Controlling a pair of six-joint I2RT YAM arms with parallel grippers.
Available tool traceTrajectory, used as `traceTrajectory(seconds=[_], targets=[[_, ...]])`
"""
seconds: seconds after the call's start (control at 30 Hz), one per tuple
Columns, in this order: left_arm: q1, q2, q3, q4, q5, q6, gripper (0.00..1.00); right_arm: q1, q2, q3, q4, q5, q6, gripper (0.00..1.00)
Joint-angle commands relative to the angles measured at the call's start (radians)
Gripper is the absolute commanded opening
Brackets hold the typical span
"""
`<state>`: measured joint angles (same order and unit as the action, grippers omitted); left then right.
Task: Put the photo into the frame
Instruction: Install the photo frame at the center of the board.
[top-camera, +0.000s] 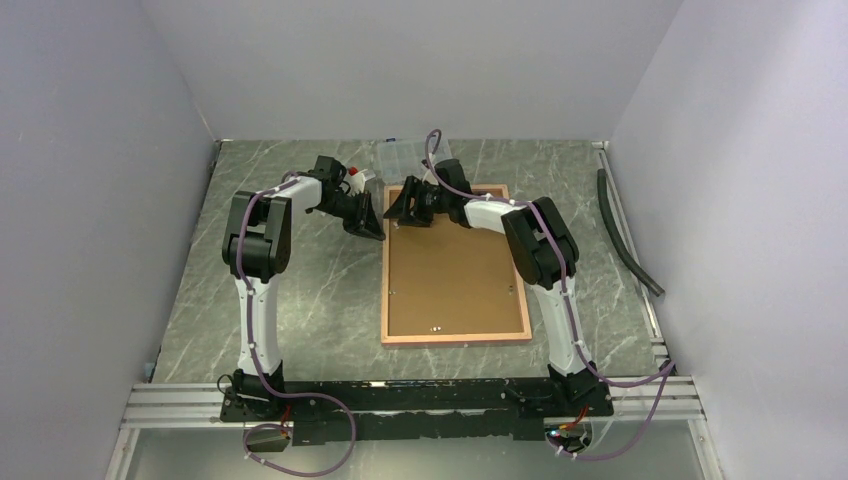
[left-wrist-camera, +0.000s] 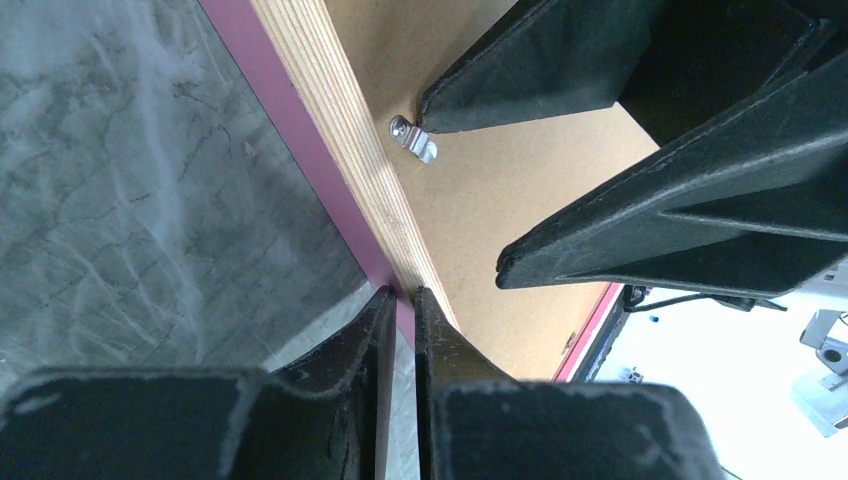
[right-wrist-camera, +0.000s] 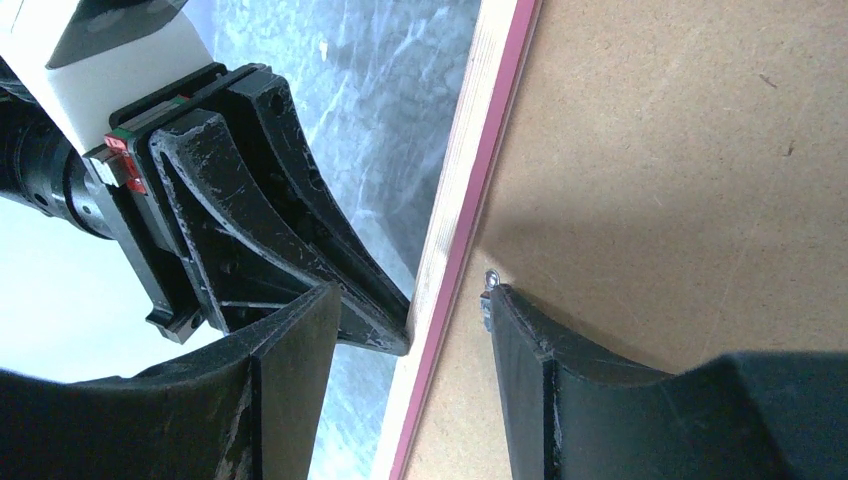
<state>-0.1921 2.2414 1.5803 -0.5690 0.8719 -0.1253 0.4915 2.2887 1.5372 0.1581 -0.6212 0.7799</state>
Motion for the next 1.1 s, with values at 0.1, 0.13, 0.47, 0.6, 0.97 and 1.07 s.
traceTrajectory(seconds=[0.1, 0.13, 0.47, 0.6, 0.97, 1.07], targets=[[-0.017, 0.008, -0.015, 0.029, -0.060, 0.024, 0.14, 0.052, -0.027, -0.037, -0.006, -0.061, 0.023, 0.60], [-0.017, 0.006, -0.017, 0.030, -0.060, 0.024, 0.14, 0.053, -0.034, -0.043, -0.010, -0.060, 0.020, 0.60], [-0.017, 0.008, -0.016, 0.035, -0.058, 0.024, 0.13, 0.057, -0.085, -0.081, -0.053, -0.060, -0.011, 0.60], [-0.016, 0.009, -0.016, 0.030, -0.060, 0.026, 0.13, 0.042, -0.089, -0.055, -0.105, -0.049, -0.044, 0.61], [-0.017, 0.004, -0.021, 0.037, -0.051, 0.022, 0.12, 0.012, -0.089, 0.000, -0.185, -0.009, -0.102, 0.64], [-0.017, 0.005, -0.025, 0.038, -0.051, 0.024, 0.12, 0.002, -0.083, 0.013, -0.183, 0.014, -0.105, 0.64]])
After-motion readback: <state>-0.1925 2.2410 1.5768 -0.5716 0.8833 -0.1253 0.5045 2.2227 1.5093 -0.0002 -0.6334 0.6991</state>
